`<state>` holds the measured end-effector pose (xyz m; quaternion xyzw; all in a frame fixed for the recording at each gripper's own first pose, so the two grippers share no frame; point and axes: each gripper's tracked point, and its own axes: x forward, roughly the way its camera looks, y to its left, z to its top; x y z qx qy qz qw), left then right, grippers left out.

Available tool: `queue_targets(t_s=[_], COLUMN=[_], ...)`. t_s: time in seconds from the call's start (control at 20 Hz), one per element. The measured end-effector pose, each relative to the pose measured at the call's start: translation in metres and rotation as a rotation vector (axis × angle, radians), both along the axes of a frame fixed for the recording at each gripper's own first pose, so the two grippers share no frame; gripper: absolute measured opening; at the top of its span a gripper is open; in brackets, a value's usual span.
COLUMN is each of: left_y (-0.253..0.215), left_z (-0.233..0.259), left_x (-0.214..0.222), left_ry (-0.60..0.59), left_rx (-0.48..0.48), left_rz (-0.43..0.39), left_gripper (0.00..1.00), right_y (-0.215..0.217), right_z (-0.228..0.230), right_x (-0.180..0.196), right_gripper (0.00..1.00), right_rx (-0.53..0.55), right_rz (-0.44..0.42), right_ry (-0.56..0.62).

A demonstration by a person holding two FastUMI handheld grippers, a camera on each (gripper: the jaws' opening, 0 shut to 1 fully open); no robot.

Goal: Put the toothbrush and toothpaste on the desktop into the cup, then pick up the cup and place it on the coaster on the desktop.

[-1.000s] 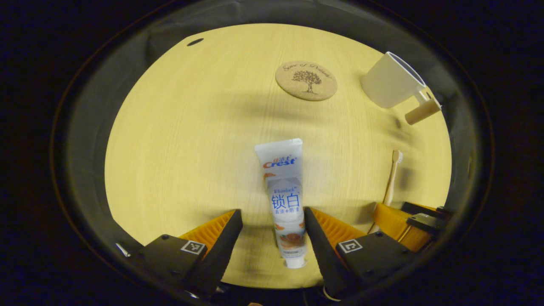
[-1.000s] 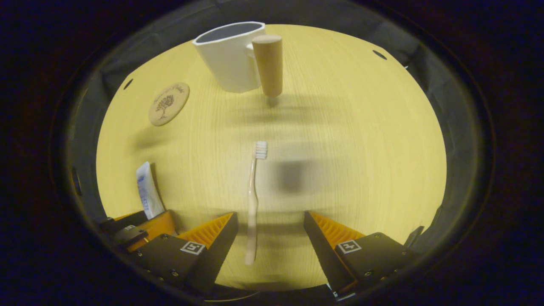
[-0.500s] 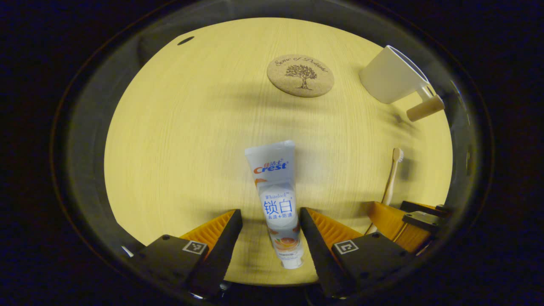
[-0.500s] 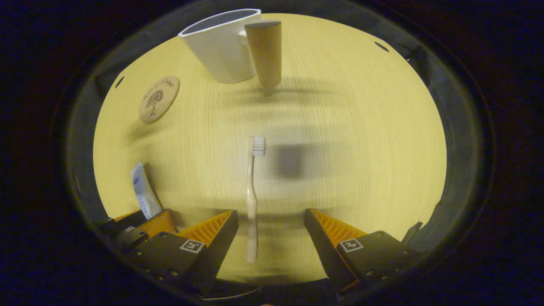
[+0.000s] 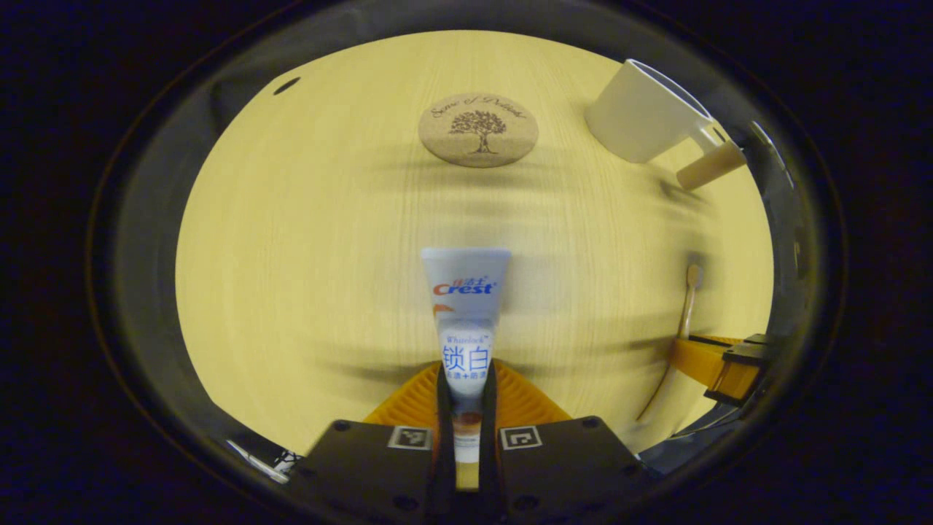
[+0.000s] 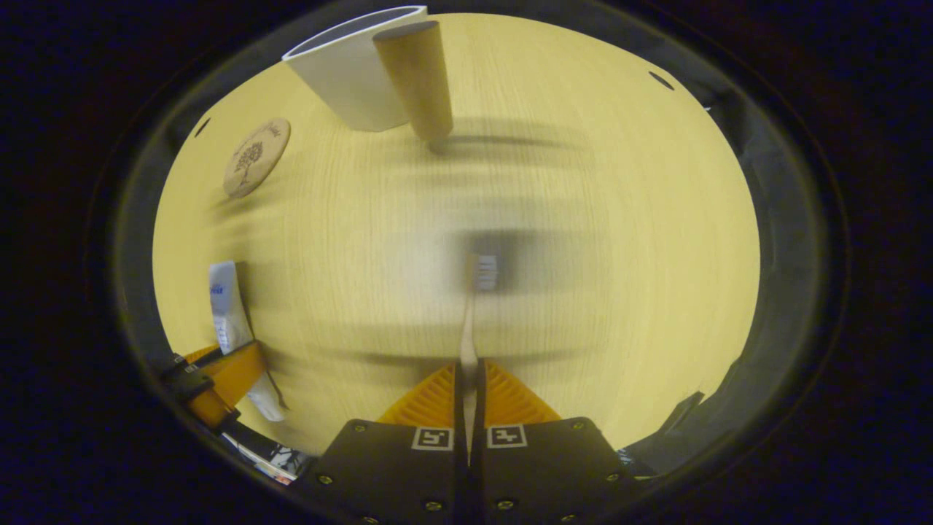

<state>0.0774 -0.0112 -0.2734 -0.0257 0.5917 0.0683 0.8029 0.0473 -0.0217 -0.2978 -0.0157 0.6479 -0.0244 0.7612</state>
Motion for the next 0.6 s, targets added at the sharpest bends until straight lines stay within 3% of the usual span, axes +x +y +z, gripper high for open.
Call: queue_targets(t_s=[0.25, 0.6], left_y=[0.000, -0.004], left_z=[0.000, 0.017], left_x=[0.000, 0.005], left_ry=[0.009, -0.089], left_rx=[0.009, -0.014], left_rz=[-0.026, -0.043], left_gripper=[0.16, 0.16], right_y=[-0.001, -0.002], right_z=[0.002, 0.044], right_x=[0.001, 0.008], right_gripper=[0.02, 0.02], right_rx=[0.056, 0.207], right_rz=[-0.017, -0.119], right_ry=[-0.009, -0.170])
